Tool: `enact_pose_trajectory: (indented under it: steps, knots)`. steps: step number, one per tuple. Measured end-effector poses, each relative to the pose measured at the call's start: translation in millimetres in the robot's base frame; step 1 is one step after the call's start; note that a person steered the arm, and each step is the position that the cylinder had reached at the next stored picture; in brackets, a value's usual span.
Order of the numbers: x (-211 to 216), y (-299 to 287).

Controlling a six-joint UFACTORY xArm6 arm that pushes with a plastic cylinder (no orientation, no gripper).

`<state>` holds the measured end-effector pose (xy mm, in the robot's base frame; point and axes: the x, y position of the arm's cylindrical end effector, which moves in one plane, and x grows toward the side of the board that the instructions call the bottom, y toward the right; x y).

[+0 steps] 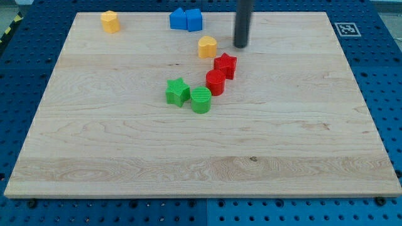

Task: Place the heart below the hexagon

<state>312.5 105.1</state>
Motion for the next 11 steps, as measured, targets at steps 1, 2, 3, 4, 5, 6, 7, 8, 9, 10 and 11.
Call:
enact_pose_trajectory:
  steps: [1, 2, 3, 4, 5, 6, 7, 8, 9, 10, 11]
  knots:
    - [31, 8]
    - [35, 5]
    - [35, -7]
    - [35, -34]
    - [27, -45]
    - [16, -46]
    - [15, -47]
    - [15, -63]
    - [15, -88]
    - [9, -103]
    - [-2, -112]
